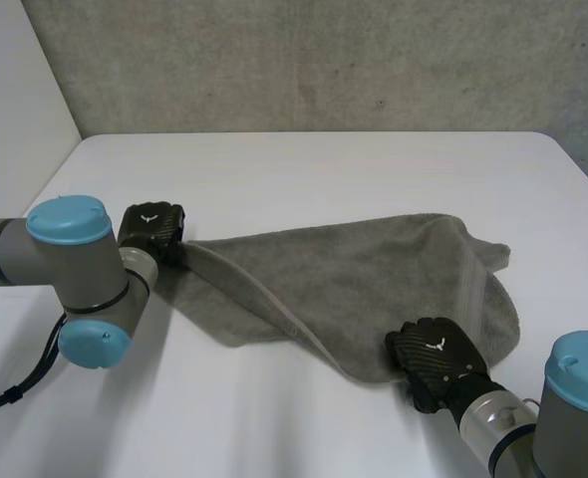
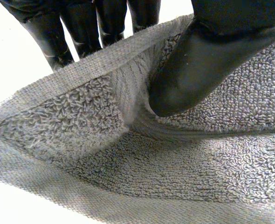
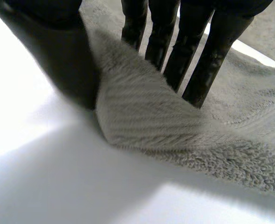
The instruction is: Fold the towel.
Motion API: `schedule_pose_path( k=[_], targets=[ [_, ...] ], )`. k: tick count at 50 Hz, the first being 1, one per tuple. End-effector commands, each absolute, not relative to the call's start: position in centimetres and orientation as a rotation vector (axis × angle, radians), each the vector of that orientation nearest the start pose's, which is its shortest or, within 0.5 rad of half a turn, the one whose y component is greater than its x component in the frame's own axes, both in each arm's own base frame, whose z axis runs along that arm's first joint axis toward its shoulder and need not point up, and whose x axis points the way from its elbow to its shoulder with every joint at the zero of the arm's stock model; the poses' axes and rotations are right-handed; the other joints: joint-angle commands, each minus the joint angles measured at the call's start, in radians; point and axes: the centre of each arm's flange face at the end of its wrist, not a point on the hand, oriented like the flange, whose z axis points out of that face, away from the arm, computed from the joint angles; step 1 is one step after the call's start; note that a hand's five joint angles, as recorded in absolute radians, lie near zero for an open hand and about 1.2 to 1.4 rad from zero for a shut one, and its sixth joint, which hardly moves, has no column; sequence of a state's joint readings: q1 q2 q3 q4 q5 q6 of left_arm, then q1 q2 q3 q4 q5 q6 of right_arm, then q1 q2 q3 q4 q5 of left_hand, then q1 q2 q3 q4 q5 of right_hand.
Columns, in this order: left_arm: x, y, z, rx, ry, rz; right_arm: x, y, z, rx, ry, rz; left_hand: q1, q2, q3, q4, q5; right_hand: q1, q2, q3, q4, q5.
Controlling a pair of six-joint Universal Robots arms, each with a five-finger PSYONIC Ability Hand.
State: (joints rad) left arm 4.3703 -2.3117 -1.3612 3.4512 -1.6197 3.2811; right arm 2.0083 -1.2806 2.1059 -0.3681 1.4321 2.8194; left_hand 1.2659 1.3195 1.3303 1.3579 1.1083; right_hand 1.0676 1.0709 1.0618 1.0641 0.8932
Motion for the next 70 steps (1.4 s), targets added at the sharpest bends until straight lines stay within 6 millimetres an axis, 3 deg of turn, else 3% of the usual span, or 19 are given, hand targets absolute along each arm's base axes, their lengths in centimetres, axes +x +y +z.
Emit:
schedule_pose_path(
  k=[1, 12, 19, 22, 25, 27, 31, 32, 36, 40, 43, 45, 48, 50, 51, 53, 58, 64, 70],
  targets=[
    [-26.0, -35.3, 12.1, 0.557, 2.462, -2.019, 23.9, -17.7, 11.9, -1.022, 2.303, -1.612, 0.13, 0.077, 0.066, 0.038, 0.113, 0.329, 0.325, 0.335, 0.332, 0.329],
    [-26.4, -36.6, 16.7, 0.601, 2.316, -2.127, 25.8, -22.9, 19.2, -1.096, 2.09, -1.97, 0.13, 0.077, 0.066, 0.038, 0.113, 0.329, 0.325, 0.335, 0.332, 0.329],
    [-27.2, -39.5, 24.8, 0.545, 2.04, -2.417, 27.4, -27.0, 23.7, -1.242, 2.022, -2.094, 0.13, 0.077, 0.066, 0.038, 0.113, 0.329, 0.325, 0.335, 0.332, 0.329],
    [-27.5, -40.1, 26.5, 0.538, 1.973, -2.488, 29.6, -32.2, 28.4, -1.201, 1.855, -2.327, 0.13, 0.077, 0.066, 0.038, 0.113, 0.329, 0.325, 0.335, 0.332, 0.329],
    [-27.9, -41.9, 30.2, 0.467, 1.772, -2.674, 30.2, -34.0, 30.7, -1.151, 1.768, -2.447, 0.13, 0.077, 0.066, 0.038, 0.113, 0.329, 0.325, 0.335, 0.332, 0.329],
    [-28.0, -42.5, 32.6, 0.408, 1.617, -2.795, 30.9, -36.3, 36.1, -1.014, 1.557, -2.663, 0.13, 0.077, 0.066, 0.038, 0.113, 0.329, 0.325, 0.335, 0.332, 0.329],
    [-27.8, -42.2, 39.7, 0.225, 1.195, -3.128, 30.9, -36.7, 41.6, -0.87, 1.329, -2.844, 0.13, 0.077, 0.066, 0.038, 0.113, 0.329, 0.325, 0.335, 0.332, 0.329],
    [-27.8, -42.2, 39.7, 0.225, 1.194, -3.129, 30.7, -36.5, 43.9, -0.782, 1.231, -2.89, 0.13, 0.077, 0.066, 0.038, 0.113, 0.329, 0.325, 0.335, 0.332, 0.329],
    [-27.2, -40.7, 42.8, 0.163, 1.109, -3.263, 30.5, -36.2, 45.4, -0.668, 1.164, -2.84, 0.13, 0.077, 0.066, 0.038, 0.113, 0.329, 0.325, 0.335, 0.332, 0.329],
    [-27.0, -40.7, 41.7, 0.151, 1.218, -3.274, 30.8, -36.0, 43.6, -0.728, 1.285, -2.701, 0.13, 0.077, 0.066, 0.038, 0.113, 0.329, 0.325, 0.335, 0.332, 0.329],
    [-25.8, -41.8, 38.3, 0.138, 1.444, -3.178, 31.0, -35.9, 42.3, -0.806, 1.351, -2.629, 0.13, 0.077, 0.066, 0.038, 0.113, 0.329, 0.325, 0.335, 0.332, 0.329],
    [-24.2, -42.4, 34.1, 0.138, 1.697, -3.024, 31.6, -35.5, 39.0, -1.002, 1.481, -2.436, 0.13, 0.077, 0.066, 0.038, 0.113, 0.329, 0.325, 0.335, 0.332, 0.329],
    [-23.6, -42.2, 31.8, 0.156, 1.822, -2.943, 31.4, -34.8, 34.2, -1.218, 1.646, -2.167, 0.13, 0.077, 0.066, 0.038, 0.113, 0.329, 0.325, 0.335, 0.332, 0.329],
    [-22.3, -41.5, 27.0, 0.215, 2.055, -2.764, 31.3, -34.0, 31.8, -1.314, 1.716, -2.025, 0.13, 0.077, 0.066, 0.038, 0.113, 0.329, 0.325, 0.335, 0.332, 0.329],
    [-22.3, -41.5, 27.0, 0.215, 2.056, -2.763, 31.3, -34.0, 31.8, -1.315, 1.717, -2.024, 0.13, 0.077, 0.066, 0.038, 0.113, 0.329, 0.325, 0.335, 0.332, 0.329],
    [-20.5, -40.3, 22.6, 0.24, 2.247, -2.588, 30.7, -31.8, 27.6, -1.453, 1.818, -1.774, 0.13, 0.077, 0.066, 0.038, 0.113, 0.329, 0.325, 0.335, 0.332, 0.329],
    [-19.0, -37.4, 17.9, 0.298, 2.452, -2.379, 29.2, -28.9, 22.7, -1.539, 1.928, -1.57, 0.13, 0.077, 0.066, 0.038, 0.113, 0.329, 0.325, 0.335, 0.332, 0.329],
    [-17.9, -33.4, 14.4, 0.468, 2.575, -2.16, 27.4, -25.4, 19.0, -1.528, 1.989, -1.485, 0.13, 0.077, 0.066, 0.038, 0.113, 0.329, 0.325, 0.335, 0.332, 0.329],
    [-17.8, -31.7, 14.7, 0.58, 2.518, -2.122, 25.8, -23.3, 18.1, -1.36, 2.092, -1.547, 0.13, 0.077, 0.066, 0.038, 0.113, 0.329, 0.325, 0.335, 0.332, 0.329]
  ],
)
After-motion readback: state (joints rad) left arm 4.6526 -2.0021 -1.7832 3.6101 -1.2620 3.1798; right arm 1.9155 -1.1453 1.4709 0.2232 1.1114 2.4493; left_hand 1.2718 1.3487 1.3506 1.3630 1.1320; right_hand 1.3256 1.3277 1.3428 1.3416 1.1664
